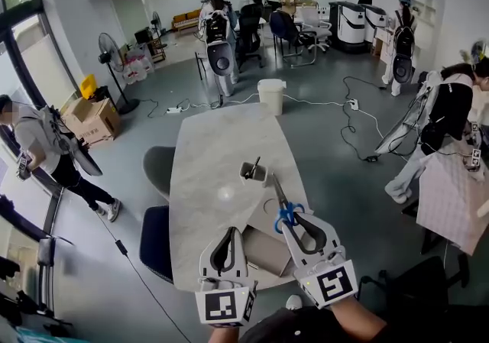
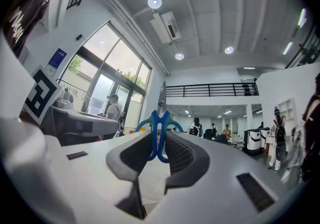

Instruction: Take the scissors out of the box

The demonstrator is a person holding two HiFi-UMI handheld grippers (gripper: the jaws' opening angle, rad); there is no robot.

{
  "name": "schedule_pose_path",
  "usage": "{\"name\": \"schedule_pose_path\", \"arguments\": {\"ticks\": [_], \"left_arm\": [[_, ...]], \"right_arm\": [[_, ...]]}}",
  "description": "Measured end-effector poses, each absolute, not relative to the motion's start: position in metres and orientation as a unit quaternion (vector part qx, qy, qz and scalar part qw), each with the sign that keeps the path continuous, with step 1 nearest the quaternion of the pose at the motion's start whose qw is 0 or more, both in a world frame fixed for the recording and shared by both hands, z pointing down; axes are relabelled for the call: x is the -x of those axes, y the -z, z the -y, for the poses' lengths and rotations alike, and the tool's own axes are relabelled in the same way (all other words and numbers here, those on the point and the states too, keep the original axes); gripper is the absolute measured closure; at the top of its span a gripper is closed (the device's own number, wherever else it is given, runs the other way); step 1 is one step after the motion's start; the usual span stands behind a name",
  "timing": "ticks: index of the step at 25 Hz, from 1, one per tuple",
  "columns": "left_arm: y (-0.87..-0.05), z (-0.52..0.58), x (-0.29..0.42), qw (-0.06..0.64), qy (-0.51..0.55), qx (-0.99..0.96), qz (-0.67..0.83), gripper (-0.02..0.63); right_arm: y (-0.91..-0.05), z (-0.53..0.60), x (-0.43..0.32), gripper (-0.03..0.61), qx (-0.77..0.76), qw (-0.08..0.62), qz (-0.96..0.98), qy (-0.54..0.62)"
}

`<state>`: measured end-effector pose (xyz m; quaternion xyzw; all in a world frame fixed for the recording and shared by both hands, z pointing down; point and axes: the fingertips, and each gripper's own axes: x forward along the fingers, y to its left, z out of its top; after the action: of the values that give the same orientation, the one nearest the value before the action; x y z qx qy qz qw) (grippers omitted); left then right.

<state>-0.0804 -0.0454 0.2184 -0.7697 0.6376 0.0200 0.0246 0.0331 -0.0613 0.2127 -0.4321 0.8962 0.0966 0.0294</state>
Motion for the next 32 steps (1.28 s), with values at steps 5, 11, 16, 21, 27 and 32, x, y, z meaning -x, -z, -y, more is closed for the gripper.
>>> {"name": "schedule_pose_path", "arguments": {"ticks": [5, 11, 16, 21, 27, 32], "left_arm": [[-0.2209, 0.0436, 0.0771, 0.023, -0.022, 0.769, -0.639, 0.597], [-0.2188, 0.045, 0.0791, 0.023, -0.021, 0.77, -0.637, 0.597], [-0.2184, 0.0429, 0.0781, 0.023, -0.021, 0.771, -0.636, 0.597], [-0.2209, 0.0427, 0.0794, 0.02, -0.018, 0.772, -0.635, 0.597], [-0.2247, 0.0428, 0.0793, 0.019, -0.02, 0.773, -0.634, 0.597], [-0.2251, 0.0422, 0.0763, 0.021, -0.019, 0.778, -0.628, 0.597]], "right_arm": [[-0.2146, 0.0595, -0.0365, 0.502, 0.435, 0.028, -0.895, -0.096], [-0.2129, 0.0588, -0.0336, 0.502, 0.436, 0.022, -0.894, -0.1], [-0.2132, 0.0564, -0.0348, 0.502, 0.435, 0.024, -0.895, -0.093], [-0.2131, 0.0562, -0.034, 0.502, 0.437, 0.028, -0.895, -0.088], [-0.2176, 0.0559, -0.0375, 0.502, 0.444, 0.025, -0.892, -0.08], [-0.2189, 0.0575, -0.0398, 0.502, 0.445, 0.018, -0.889, -0.101]]}}
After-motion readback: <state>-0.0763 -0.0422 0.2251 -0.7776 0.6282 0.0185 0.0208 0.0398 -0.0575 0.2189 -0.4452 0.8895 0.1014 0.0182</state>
